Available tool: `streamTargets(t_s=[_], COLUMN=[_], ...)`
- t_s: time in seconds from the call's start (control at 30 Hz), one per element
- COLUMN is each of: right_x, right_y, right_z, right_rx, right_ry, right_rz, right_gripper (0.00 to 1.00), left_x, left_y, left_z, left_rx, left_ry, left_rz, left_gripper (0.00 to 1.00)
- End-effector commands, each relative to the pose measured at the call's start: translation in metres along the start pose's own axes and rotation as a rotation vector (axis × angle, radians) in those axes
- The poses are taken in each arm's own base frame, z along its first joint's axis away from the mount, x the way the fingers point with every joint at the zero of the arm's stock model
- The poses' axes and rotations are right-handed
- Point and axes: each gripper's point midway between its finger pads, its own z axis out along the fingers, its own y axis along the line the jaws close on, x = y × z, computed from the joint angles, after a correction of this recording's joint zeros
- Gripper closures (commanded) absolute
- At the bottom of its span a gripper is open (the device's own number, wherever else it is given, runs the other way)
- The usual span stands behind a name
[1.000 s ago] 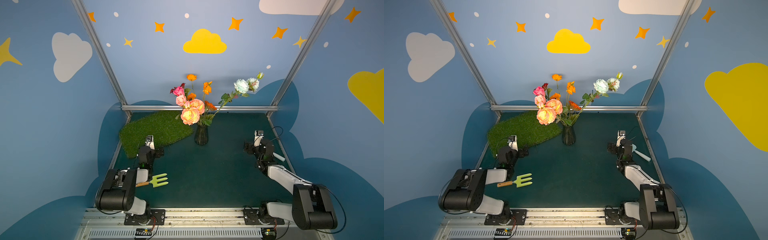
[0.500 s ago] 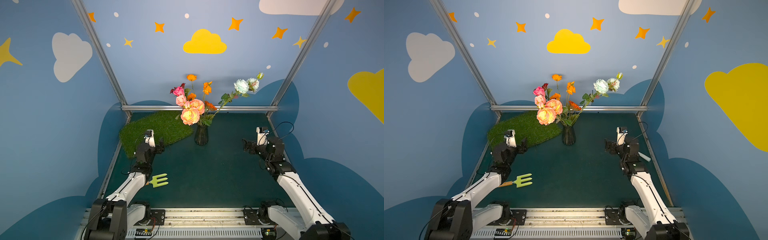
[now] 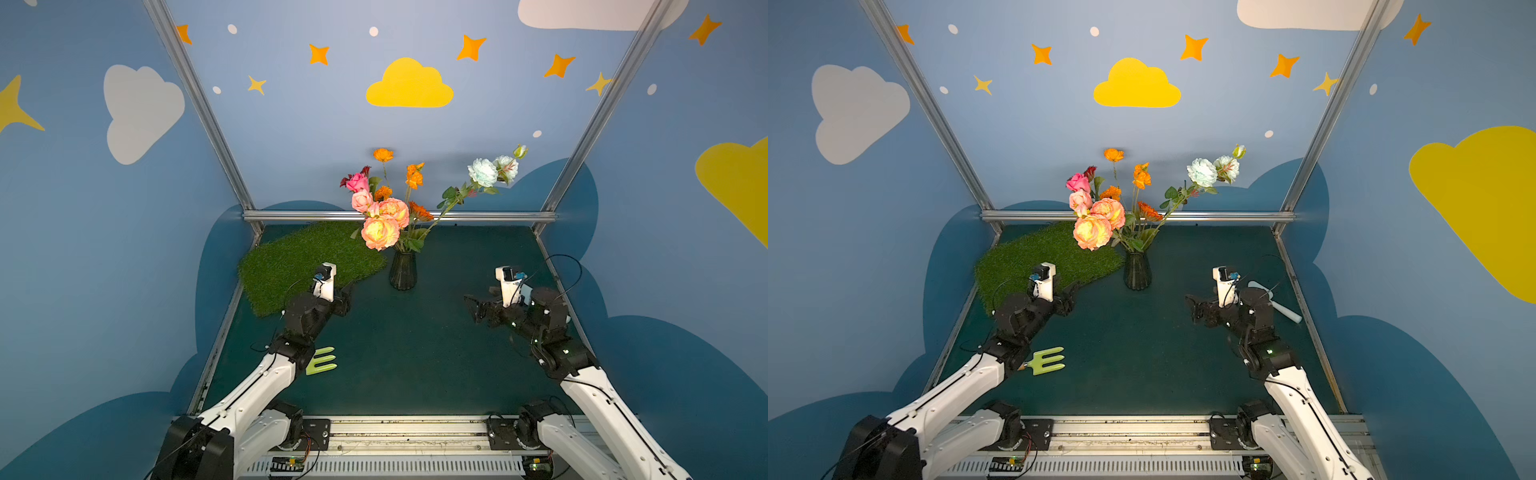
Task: Pick out pink flowers from the vase
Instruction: Pick up the flower from the vase.
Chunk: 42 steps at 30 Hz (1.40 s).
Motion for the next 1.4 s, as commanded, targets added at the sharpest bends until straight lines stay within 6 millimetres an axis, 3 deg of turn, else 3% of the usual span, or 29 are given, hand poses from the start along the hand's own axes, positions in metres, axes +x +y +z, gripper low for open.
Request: streamTargets(t_s=[0.0,0.27,0.47,0.7,0.73,1.17,1.37], right_x=[-0.009,-0.015,-0.006,-0.005,0.006,0.005,0.014], right_y=[0.023,0.052,0.053,0.053,0.053,0.102,0.100], right_z=[0.003,0.010,0.013,0.006,0.008,-0.003,-0.002], right_rx=[-0.083,-0.147,-0.143,-0.145,-0.157,-0.388,-0.379], right_ry=[-0.016,-0.014,0.018,0.001,0.021,-0.008,0.013], right_rz=[-0.026,-0.095,-0.059,-0.053,-0.048,-0.165,-0.180], right_gripper=[0.04,0.05,0.03,0.03,0.03,0.03,0.03], left_x=[-0.012,-0.023,-0.040,-0.052,-0.051,-0.057,-0.061], left_y=[-0.013,-0.057,-0.098,-0.126,-0.130,-0.137,-0.138], left_z=[0.002,0.008,0.015,0.028,0.031,0.072,0.092], left_rx=[0.053,0.219,0.275,0.339,0.345,0.288,0.253], left_ry=[-0.031,-0.084,-0.141,-0.227,-0.242,-0.340,-0.334], left_rz=[0.000,-0.017,0.065,0.119,0.133,0.225,0.246], left_gripper=[0.36,0.38,0.44,0.48,0.48,0.49,0.56])
